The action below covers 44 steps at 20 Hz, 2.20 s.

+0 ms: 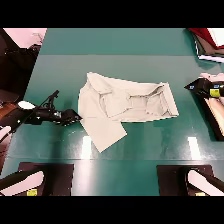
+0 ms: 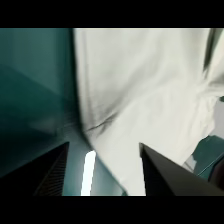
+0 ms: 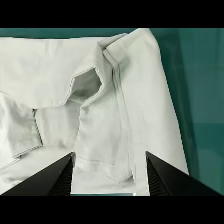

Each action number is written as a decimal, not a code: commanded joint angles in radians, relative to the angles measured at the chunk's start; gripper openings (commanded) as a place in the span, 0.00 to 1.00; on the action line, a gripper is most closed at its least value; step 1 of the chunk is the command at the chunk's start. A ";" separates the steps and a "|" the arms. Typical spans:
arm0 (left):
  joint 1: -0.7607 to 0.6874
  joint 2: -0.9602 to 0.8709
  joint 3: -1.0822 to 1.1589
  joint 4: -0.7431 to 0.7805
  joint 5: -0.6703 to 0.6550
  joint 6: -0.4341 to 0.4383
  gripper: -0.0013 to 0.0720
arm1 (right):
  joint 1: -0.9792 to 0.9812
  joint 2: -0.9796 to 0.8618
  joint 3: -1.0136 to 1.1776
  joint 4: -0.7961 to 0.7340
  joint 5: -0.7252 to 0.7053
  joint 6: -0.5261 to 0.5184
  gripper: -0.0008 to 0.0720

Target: Fold the shirts.

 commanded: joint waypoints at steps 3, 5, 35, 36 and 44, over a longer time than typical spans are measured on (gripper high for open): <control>-0.124 -0.039 -0.018 -0.127 0.174 0.015 0.71 | 0.000 0.048 -0.011 -0.002 -0.002 0.000 0.70; -0.136 -0.044 -0.016 -0.129 0.201 -0.014 0.65 | 0.000 0.061 -0.011 -0.016 0.010 0.000 0.70; -0.132 -0.044 0.174 -0.125 0.090 -0.026 0.05 | 0.735 -0.269 -0.011 -1.059 0.082 0.290 0.63; -0.132 -0.044 0.174 -0.125 0.086 -0.026 0.05 | 0.735 -0.275 -0.011 -1.059 0.082 0.290 0.63; -0.101 -0.029 0.207 -0.122 -0.037 -0.018 0.05 | 0.734 -0.280 -0.011 -1.058 0.154 0.276 0.03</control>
